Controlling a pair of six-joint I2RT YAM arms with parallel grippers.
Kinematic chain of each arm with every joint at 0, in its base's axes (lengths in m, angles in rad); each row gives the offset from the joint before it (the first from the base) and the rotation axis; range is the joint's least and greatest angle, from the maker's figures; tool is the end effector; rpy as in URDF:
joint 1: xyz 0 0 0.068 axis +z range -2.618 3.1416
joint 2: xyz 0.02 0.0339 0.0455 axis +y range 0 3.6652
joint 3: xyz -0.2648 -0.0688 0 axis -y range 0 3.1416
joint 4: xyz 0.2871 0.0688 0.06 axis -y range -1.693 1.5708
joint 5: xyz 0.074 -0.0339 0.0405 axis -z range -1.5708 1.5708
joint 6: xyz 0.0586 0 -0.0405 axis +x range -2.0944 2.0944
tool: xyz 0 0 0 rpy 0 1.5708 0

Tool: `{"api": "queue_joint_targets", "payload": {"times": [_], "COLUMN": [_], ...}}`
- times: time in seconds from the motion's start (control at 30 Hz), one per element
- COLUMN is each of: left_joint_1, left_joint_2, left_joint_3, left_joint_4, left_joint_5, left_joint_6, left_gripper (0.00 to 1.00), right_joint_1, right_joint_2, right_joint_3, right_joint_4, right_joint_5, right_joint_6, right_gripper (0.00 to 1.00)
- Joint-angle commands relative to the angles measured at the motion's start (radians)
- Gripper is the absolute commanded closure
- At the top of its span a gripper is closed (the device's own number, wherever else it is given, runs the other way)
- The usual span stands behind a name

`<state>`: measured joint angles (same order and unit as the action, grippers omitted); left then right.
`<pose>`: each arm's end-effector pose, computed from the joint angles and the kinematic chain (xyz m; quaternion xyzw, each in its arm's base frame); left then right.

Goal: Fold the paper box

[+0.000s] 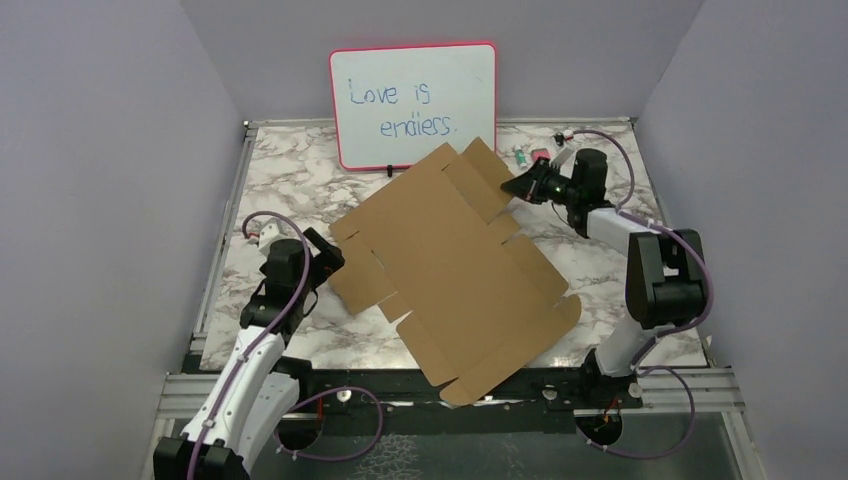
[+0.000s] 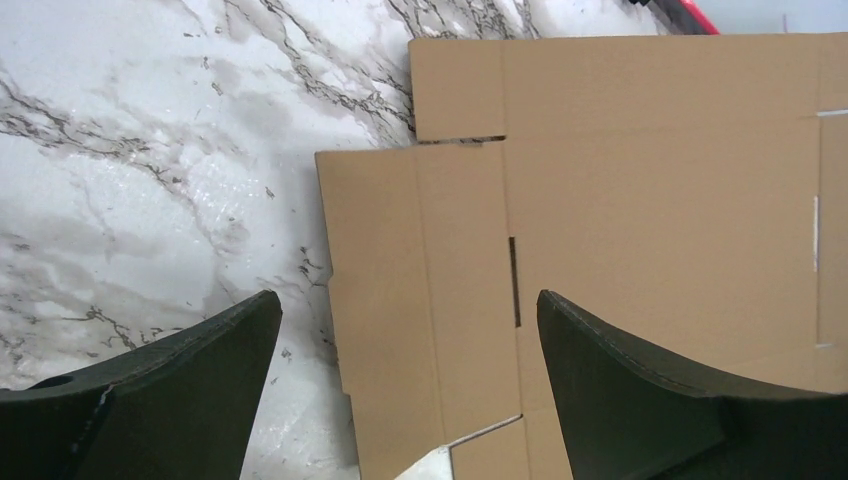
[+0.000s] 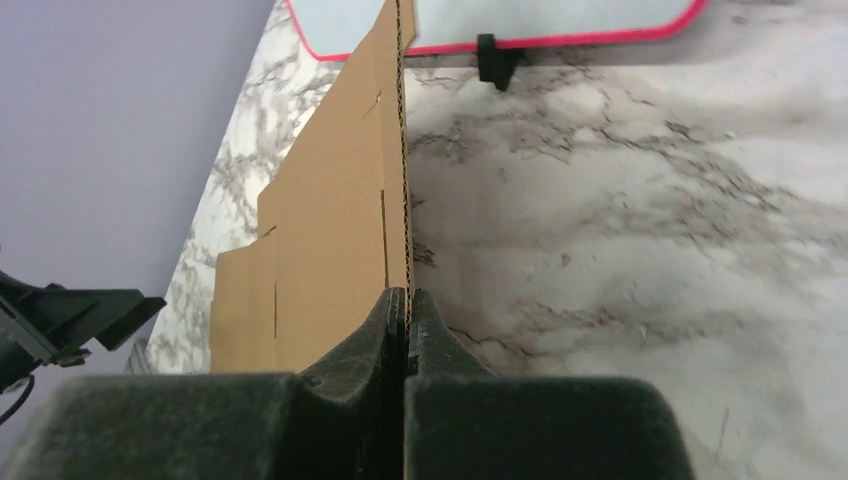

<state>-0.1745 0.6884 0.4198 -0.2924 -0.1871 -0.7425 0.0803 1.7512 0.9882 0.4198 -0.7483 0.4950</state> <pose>0.2182 -0.0274 0.1934 -0.2875 0.8238 -0.1398 0.4680 0.4220 0.0740 0.1796 -0.0494 0.7880 0.4386 0.4293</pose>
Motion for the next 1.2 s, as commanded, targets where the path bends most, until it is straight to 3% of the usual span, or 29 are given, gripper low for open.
{"api": "queue_joint_targets", "payload": {"times": [0.0, 0.23, 0.5, 0.77, 1.0, 1.17], "left_joint_1": [-0.003, 0.009, 0.052, 0.06, 0.06, 0.06], "left_joint_2": [0.084, 0.335, 0.401, 0.482, 0.616, 0.751], "left_joint_3": [0.03, 0.111, 0.116, 0.196, 0.33, 0.468], "left_joint_4": [0.092, 0.161, 0.26, 0.255, 0.248, 0.229], "left_joint_5": [0.081, 0.233, 0.317, 0.359, 0.418, 0.473], "left_joint_6": [0.031, 0.079, 0.072, 0.11, 0.159, 0.192], "left_gripper": [0.01, 0.01, 0.01, 0.02, 0.02, 0.03], "right_joint_1": [-0.005, -0.005, -0.005, -0.005, -0.004, -0.004], "right_joint_2": [-0.138, -0.341, -0.559, -0.749, -0.785, -0.756], "right_joint_3": [-0.095, -0.229, -0.418, -0.611, -0.699, -0.689], "right_joint_4": [-0.003, -0.099, -0.152, -0.2, -0.185, -0.204], "right_joint_5": [0.199, 0.403, 0.513, 0.574, 0.541, 0.592], "right_joint_6": [0.046, 0.055, 0.087, 0.149, 0.192, 0.16], "right_gripper": [0.99, 0.98, 0.95, 0.92, 0.91, 0.77]}}
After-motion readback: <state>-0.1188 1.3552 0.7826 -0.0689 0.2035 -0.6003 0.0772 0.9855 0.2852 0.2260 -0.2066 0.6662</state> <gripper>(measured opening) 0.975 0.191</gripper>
